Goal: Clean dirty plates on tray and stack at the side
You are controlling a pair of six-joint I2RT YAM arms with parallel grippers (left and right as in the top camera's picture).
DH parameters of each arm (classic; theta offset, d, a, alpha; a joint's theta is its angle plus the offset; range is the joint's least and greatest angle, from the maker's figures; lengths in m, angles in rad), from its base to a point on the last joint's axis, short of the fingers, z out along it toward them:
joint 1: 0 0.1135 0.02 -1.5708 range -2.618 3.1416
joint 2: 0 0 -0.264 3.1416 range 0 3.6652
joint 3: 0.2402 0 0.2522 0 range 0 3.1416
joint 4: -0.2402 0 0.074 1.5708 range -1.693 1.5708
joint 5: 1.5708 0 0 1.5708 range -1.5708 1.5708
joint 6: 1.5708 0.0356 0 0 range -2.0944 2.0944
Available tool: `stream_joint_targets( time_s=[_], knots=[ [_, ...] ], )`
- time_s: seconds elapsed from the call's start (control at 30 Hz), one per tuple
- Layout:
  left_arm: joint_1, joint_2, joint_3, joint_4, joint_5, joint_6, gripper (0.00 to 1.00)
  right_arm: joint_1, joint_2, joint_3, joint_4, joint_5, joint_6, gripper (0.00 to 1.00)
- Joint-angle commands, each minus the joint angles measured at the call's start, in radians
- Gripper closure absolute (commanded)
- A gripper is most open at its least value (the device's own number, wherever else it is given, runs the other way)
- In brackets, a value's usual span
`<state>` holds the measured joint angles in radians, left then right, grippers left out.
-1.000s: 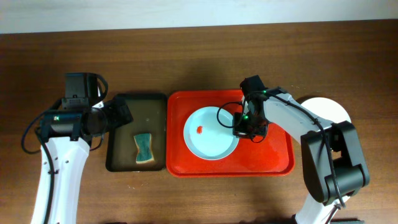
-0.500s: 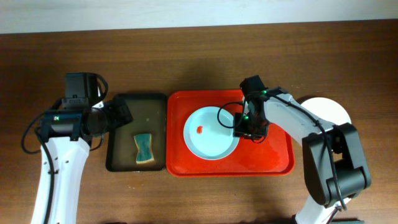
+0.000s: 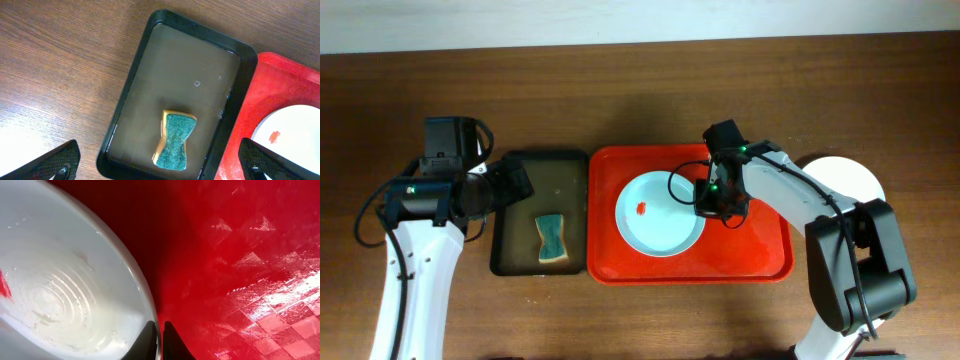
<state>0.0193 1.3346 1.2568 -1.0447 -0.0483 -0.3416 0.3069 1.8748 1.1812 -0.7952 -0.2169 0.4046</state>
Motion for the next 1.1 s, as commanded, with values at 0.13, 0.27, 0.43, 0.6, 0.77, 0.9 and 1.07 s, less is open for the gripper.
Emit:
stream_joint_targets(
  time_s=[0.13, 0.27, 0.43, 0.6, 0.77, 0.9, 1.07],
  knots=[
    [0.003, -0.003, 0.005, -0.001, 0.008, -0.010, 0.01, 0.061, -0.021, -0.007, 0.013, 0.113, -0.035, 0.96],
    [0.003, -0.003, 0.005, -0.001, 0.008, -0.010, 0.01, 0.118, -0.021, -0.007, 0.030, 0.148, -0.128, 0.96],
    [0.003, -0.003, 0.005, -0.001, 0.008, -0.010, 0.01, 0.117, -0.021, -0.007, 0.023, 0.146, -0.036, 0.73],
    [0.003, -0.003, 0.005, -0.001, 0.008, -0.010, 0.01, 0.118, -0.021, -0.007, -0.018, 0.131, 0.024, 0.96],
    [0.003, -0.003, 0.005, -0.001, 0.008, -0.010, 0.01, 0.118, -0.021, -0.007, -0.024, 0.116, 0.049, 0.77],
    [0.003, -0.003, 0.005, -0.001, 0.008, -0.010, 0.01, 0.118, -0.021, -0.007, -0.042, 0.116, 0.086, 0.90],
    [0.003, -0.003, 0.005, -0.001, 0.008, -0.010, 0.01, 0.075, -0.021, 0.010, -0.020, 0.026, 0.093, 0.95]
  ],
)
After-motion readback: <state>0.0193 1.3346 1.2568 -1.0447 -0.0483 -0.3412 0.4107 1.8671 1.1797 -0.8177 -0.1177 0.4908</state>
